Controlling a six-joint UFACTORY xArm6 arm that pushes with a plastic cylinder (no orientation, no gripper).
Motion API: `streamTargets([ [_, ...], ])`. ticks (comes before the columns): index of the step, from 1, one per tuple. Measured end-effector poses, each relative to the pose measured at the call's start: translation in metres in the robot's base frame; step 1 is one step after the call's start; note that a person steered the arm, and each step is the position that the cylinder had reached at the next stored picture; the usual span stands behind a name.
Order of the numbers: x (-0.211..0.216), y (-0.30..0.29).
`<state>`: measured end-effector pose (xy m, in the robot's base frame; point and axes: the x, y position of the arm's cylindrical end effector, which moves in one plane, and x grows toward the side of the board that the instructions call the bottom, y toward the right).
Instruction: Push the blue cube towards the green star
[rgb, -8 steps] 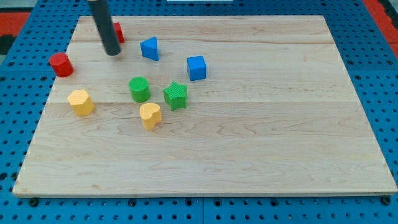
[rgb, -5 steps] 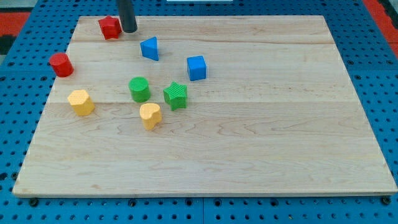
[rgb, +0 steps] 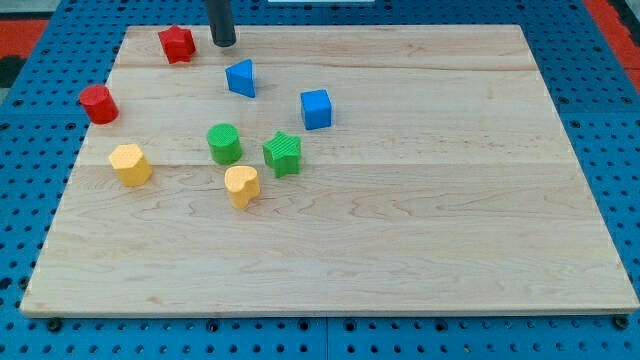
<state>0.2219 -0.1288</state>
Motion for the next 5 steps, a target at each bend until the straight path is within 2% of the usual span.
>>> streamTargets([
  [3, 0.018, 0.128],
  [5, 0.092, 0.149],
])
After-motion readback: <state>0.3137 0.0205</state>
